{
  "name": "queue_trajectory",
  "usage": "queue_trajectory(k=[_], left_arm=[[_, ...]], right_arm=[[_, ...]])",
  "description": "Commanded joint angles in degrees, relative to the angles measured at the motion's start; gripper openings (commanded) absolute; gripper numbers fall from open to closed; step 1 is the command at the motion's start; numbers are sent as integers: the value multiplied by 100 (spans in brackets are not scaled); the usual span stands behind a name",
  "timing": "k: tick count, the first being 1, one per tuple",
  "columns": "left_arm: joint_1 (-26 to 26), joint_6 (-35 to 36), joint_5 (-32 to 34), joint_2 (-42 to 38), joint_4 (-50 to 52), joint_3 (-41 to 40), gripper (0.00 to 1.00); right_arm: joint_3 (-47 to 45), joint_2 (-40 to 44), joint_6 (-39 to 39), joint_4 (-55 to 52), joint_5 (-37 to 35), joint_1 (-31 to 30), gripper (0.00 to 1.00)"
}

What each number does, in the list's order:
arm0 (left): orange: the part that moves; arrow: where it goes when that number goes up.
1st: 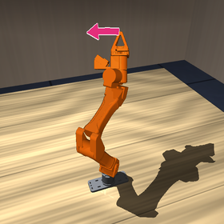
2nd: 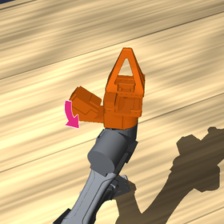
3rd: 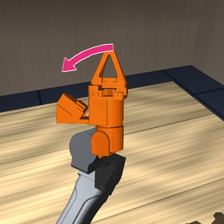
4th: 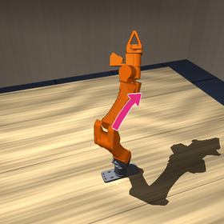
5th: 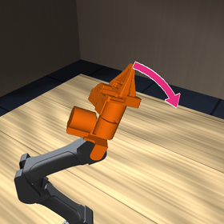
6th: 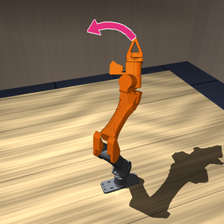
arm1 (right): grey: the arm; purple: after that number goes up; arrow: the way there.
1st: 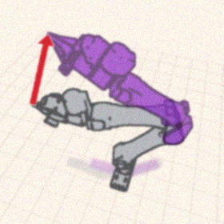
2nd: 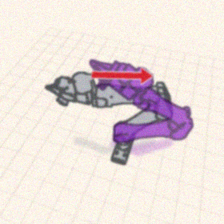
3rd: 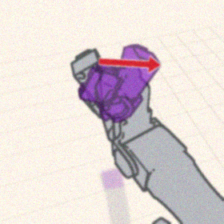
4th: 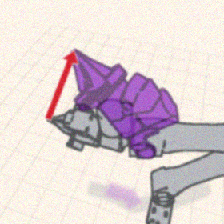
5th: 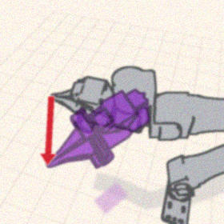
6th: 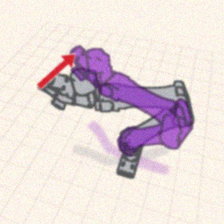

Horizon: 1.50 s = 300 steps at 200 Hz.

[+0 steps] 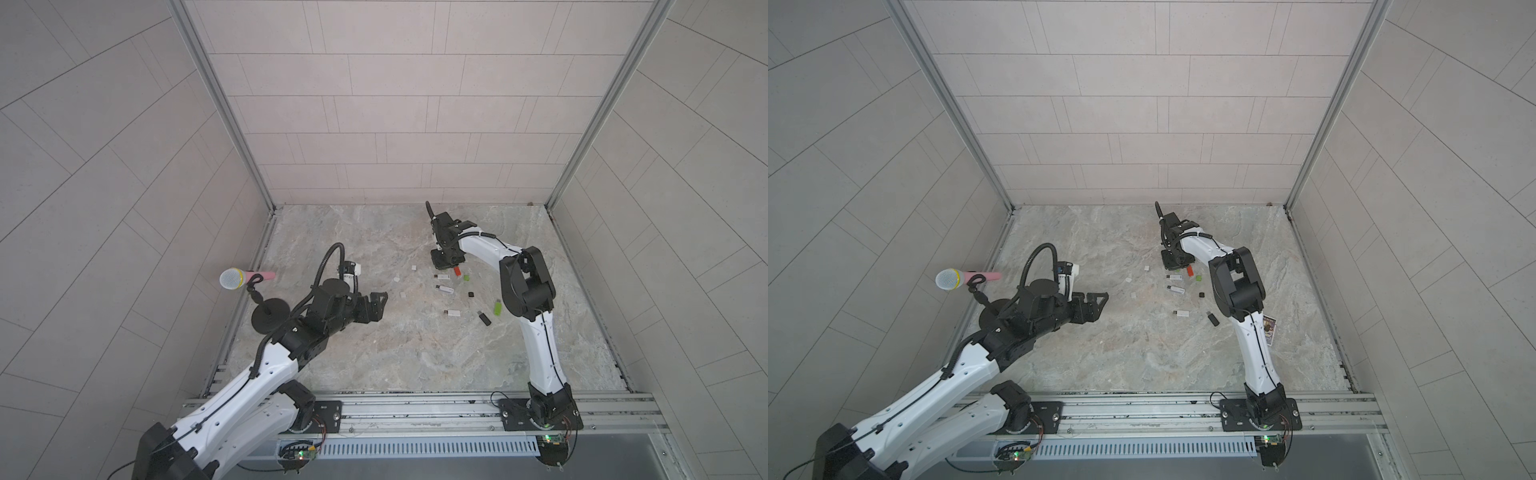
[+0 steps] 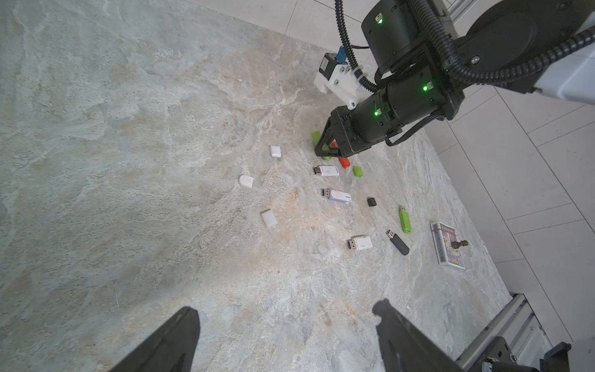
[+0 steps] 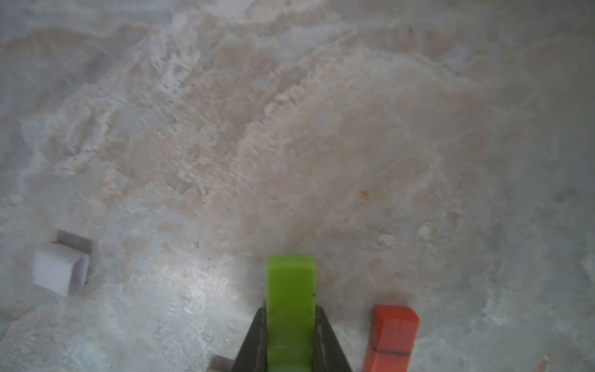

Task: Close the usb drive cover
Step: Place the USB drive at the center of the board, then move the cover to the center of the board.

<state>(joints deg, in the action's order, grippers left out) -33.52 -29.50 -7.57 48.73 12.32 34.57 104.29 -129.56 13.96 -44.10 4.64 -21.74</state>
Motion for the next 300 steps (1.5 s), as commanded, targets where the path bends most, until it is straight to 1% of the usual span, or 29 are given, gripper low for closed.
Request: queue_trajectory(k=[1, 31, 70, 125, 152, 173, 190, 208, 219, 234, 253, 281, 300], left_arm=[[16, 128, -26, 27, -131, -29, 93], [20, 117, -83, 80, -142, -3, 93], [16, 93, -82, 74, -157, -3, 93], [21, 72, -49, 75, -120, 24, 93], [20, 68, 110, 66, 47, 50, 93], [21, 25, 347, 61, 233, 54, 93], [41, -51, 561, 57, 407, 52, 94], [86, -146, 648, 45, 516, 41, 95], [124, -177, 661, 45, 552, 19, 94], [183, -206, 656, 16, 579, -15, 95], [238, -165, 660, -74, 614, -46, 95], [281, -23, 790, -261, 725, -84, 96], [323, -12, 955, -386, 772, -138, 96]], right_arm=[[123, -119, -76, -224, -119, 3, 18], [165, -210, -83, -308, -145, -2, 20], [112, -74, -69, -404, -46, -8, 26], [225, 360, -168, -678, -3, -14, 35], [197, 695, -411, -711, 42, -63, 38], [39, 972, -879, -593, 43, -226, 40], [-234, 1153, -1413, -358, 165, -379, 40], [-486, 1213, -2077, -224, 615, -570, 40], [-600, 1214, -2303, -157, 783, -707, 40], [-791, 1213, -2679, -38, 1206, -850, 41], [-1101, 1246, -3327, 208, 1607, -992, 41], [-1259, 1233, -4527, 270, 1939, -1090, 42], [-1281, 1164, -5721, 78, 2062, -1164, 42]])
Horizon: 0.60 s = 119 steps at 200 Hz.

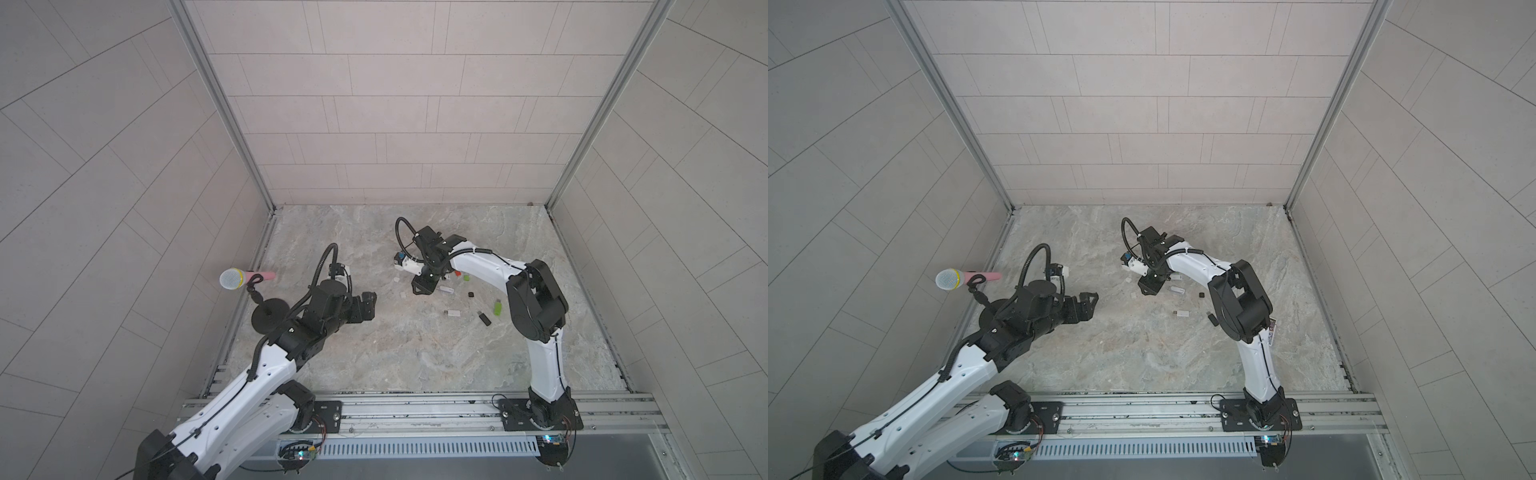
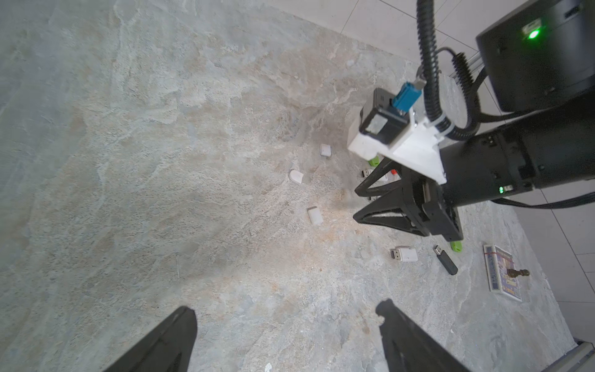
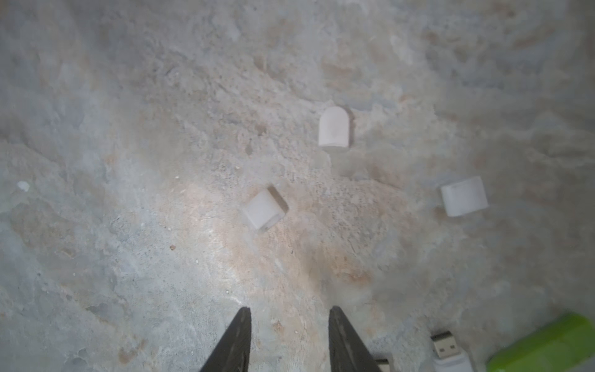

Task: Close the usb drive cover
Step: Move the cover to the center of the board.

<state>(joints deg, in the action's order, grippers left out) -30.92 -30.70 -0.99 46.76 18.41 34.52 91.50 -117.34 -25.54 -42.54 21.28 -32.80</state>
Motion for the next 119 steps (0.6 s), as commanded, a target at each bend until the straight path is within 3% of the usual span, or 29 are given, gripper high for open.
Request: queue_trajectory(k=[1, 70, 119], left_arm=[[65, 108, 308, -187, 162, -136, 96], [285, -55, 657, -396, 328, -281, 97], [373, -59, 631, -464, 314, -295, 97]], right_arm=[[-2, -64, -1797, -82, 392, -63, 42], [647, -708, -2601, -527, 167, -332, 43], [869, -954, -2686, -417, -319, -473, 43]])
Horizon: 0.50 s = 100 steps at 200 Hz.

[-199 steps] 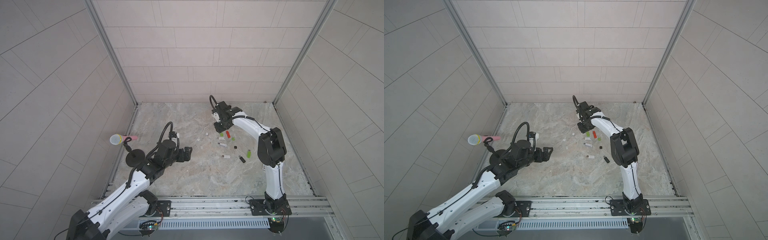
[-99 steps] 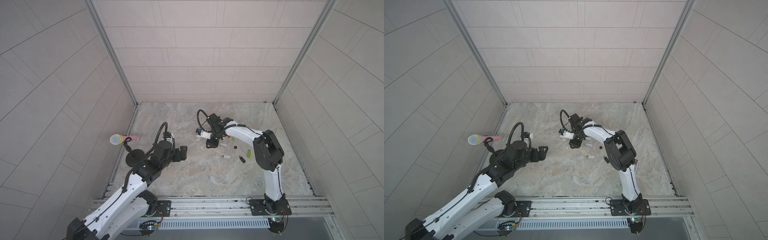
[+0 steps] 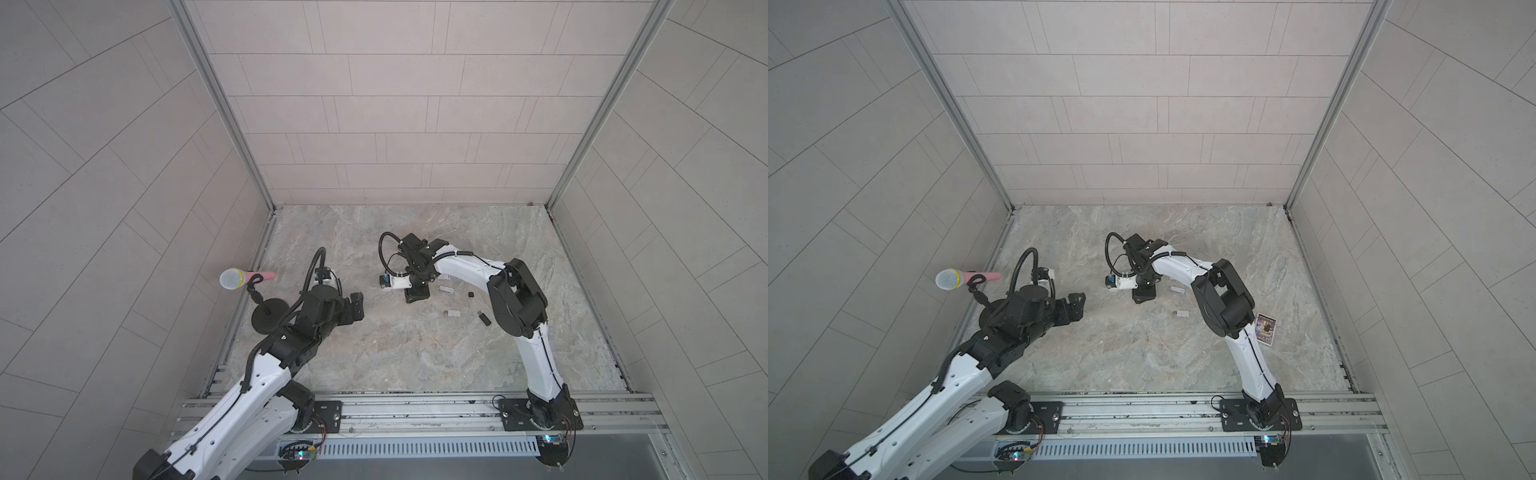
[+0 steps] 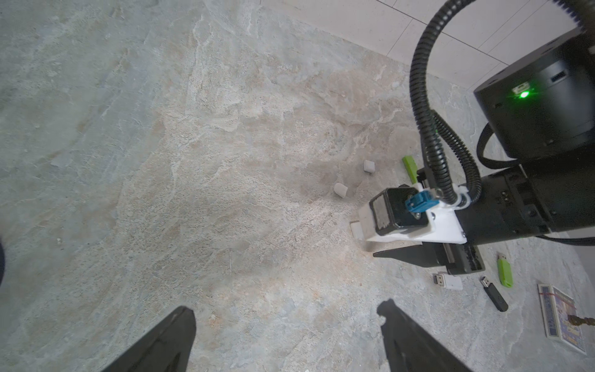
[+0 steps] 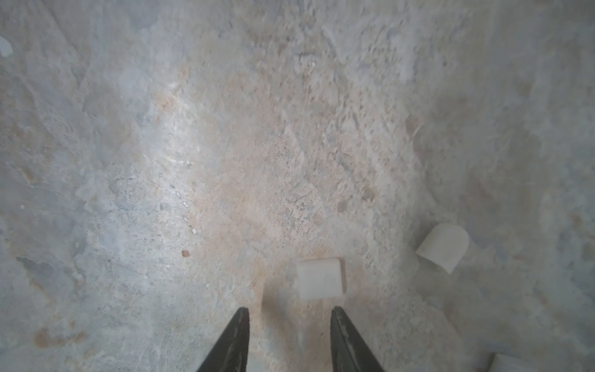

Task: Close the usb drive cover
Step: Move the cover to the center of the board.

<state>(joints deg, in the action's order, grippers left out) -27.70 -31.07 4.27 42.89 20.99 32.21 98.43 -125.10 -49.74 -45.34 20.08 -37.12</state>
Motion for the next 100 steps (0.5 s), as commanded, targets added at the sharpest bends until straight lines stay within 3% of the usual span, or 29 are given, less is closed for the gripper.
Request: queue_trajectory(k=[1, 100], left_arm=[[53, -22, 102, -74, 55, -64, 97], [124, -57, -4, -98, -34, -127, 97]], right_arm=[[185, -184, -265, -139, -202, -40, 43], [1204, -909, -359, -1231, -159, -97, 39]])
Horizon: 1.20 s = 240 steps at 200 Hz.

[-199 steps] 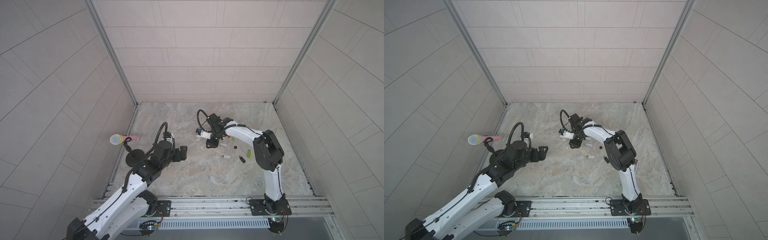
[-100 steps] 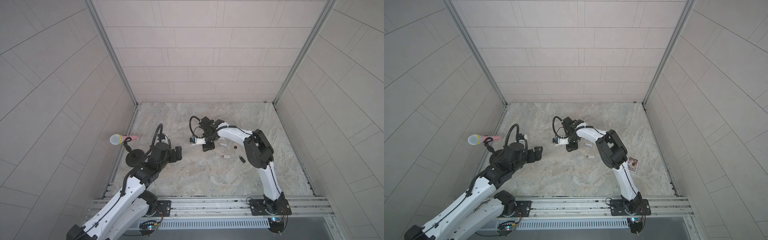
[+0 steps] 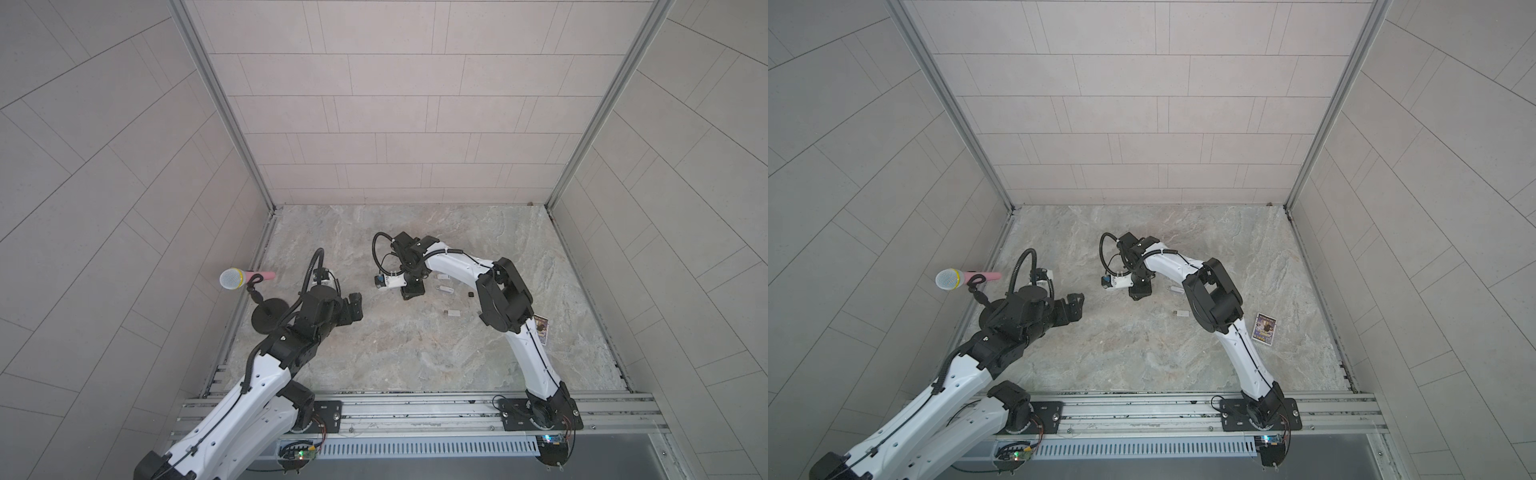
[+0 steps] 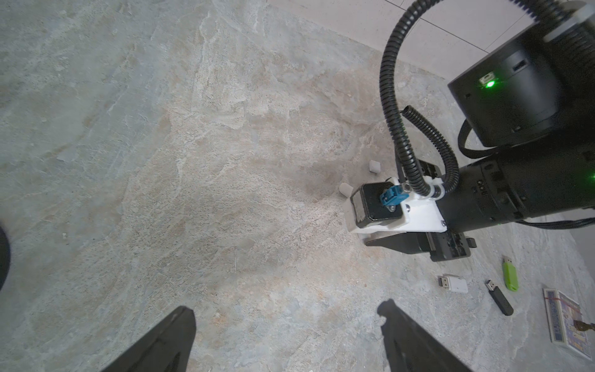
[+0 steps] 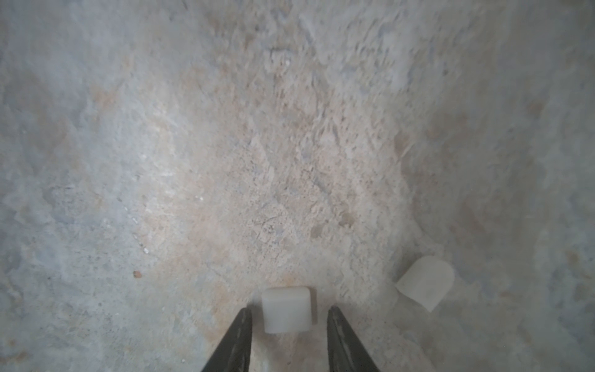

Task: Close the usb drive cover
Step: Move the cover to the center of the board.

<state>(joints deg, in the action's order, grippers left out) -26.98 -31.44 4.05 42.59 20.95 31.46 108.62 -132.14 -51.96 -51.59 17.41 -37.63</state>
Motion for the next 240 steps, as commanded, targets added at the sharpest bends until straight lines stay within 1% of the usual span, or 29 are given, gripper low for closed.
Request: queue_trajectory(k=[1, 15, 38, 60, 95, 109, 127, 157, 186, 240], left_arm=[[52, -20, 13, -71, -34, -53, 97], [57, -20, 8, -69, -29, -53, 97], [70, -20, 8, -59, -33, -61, 97], [79, -20, -10, -56, -38, -54, 97], [97, -20, -44, -44, -30, -46, 97], [96, -20, -45, -43, -25, -43, 97], [96, -15, -55, -57, -5, -35, 97], [103, -20, -62, -78, -2, -49, 97], [105, -21, -85, -141, 32, -44, 97], [105, -158, -183, -397, 146, -100, 97]], right_arm=[[186, -206, -137, -610, 106, -49, 38], [208, -259, -131, -659, 106, -59, 36], [213, -309, -52, -651, 21, -87, 30], [201, -341, 31, -586, -57, -111, 29], [206, -403, 292, -483, -188, -131, 30], [215, -427, 348, -482, -200, -132, 28], [198, -441, 454, -472, -185, -140, 22], [6, -305, 558, -422, -177, -158, 20], [-541, 142, 516, -243, -45, -244, 20], [-2335, 1295, 769, 536, -157, -440, 21]])
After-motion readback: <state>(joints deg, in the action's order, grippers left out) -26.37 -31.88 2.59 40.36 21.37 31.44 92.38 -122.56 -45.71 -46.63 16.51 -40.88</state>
